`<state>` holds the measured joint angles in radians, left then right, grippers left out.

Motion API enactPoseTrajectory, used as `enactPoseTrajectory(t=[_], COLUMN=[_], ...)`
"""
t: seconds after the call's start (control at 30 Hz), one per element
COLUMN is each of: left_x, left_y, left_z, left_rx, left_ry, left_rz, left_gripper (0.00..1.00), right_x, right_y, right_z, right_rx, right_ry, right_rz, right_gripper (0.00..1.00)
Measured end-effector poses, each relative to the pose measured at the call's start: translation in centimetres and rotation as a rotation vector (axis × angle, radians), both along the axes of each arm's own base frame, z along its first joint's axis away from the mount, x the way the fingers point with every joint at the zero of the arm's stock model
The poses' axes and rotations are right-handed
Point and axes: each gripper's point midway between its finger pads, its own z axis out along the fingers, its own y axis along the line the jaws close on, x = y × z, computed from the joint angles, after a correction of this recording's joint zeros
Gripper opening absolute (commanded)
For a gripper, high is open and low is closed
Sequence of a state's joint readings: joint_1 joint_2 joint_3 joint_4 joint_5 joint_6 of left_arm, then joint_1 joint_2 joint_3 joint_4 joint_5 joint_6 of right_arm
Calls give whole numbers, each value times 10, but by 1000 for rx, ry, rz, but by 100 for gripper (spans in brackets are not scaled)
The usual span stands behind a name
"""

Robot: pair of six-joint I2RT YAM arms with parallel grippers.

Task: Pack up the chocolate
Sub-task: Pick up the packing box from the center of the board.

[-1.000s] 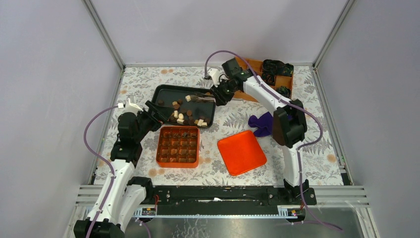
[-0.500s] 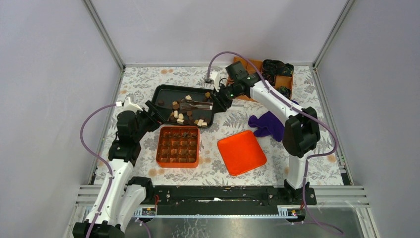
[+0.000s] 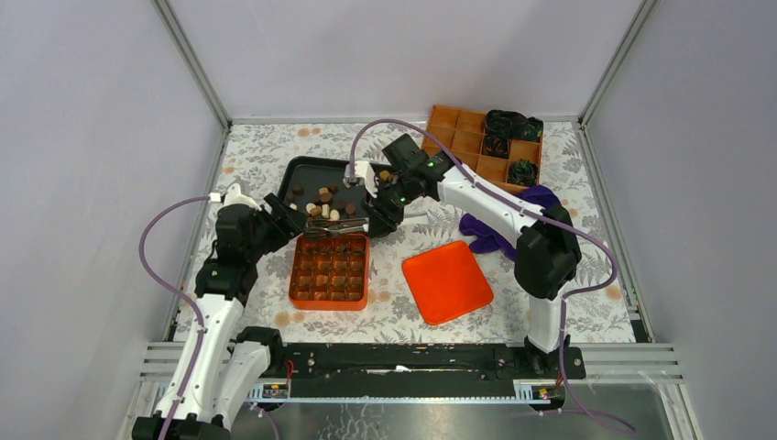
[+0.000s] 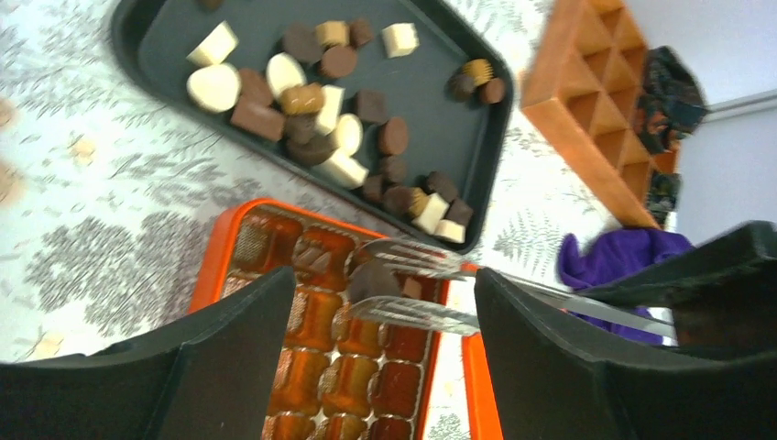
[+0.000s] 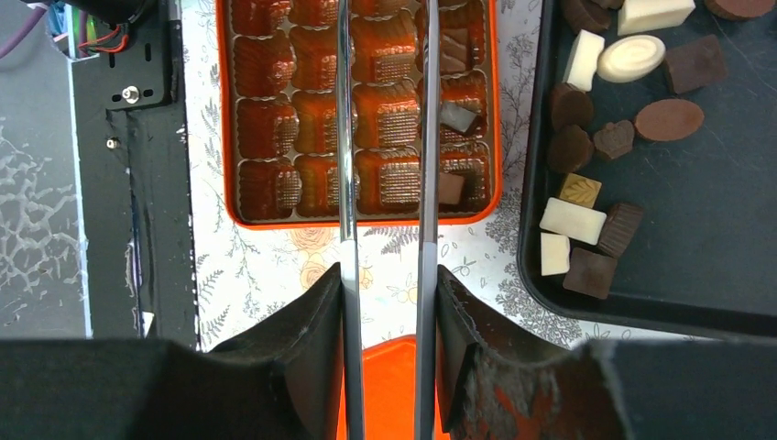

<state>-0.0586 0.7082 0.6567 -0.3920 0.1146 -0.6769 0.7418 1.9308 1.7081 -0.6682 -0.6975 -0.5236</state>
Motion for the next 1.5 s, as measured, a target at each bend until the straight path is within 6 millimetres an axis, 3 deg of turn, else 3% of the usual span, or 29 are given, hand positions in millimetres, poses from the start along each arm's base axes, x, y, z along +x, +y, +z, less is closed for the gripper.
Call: enactPoseTrajectory(t=[0.33,0.47,0.57,0.73,1.13,1.5], left_x=[-19,-28,-32,-36,-36,-25], left_y=[22,25,26,27,27,17], left_z=[-66,-94,-107,-126,-144,-149], left_rx=[125,159,176,196,218,245], left_ry=[405,561,641,741,800,714], left_rz=[64,56,48,31,-8,-66], left_gripper=[60,49,41,37,21,27], right_x=[16,23,26,30,33,33], right_y=[-14,-23,-30,-40,-47,-46], right_z=[-3,-6,-8,-12,-14,-12], right_rx=[-23,-28,-34,-41,-39,-27], right_ry=[-18,-13,-6,7,20,29], right_rz=[-39,-64,-82,-103,-118,-114], right_gripper=[16,16,16,16,16,16])
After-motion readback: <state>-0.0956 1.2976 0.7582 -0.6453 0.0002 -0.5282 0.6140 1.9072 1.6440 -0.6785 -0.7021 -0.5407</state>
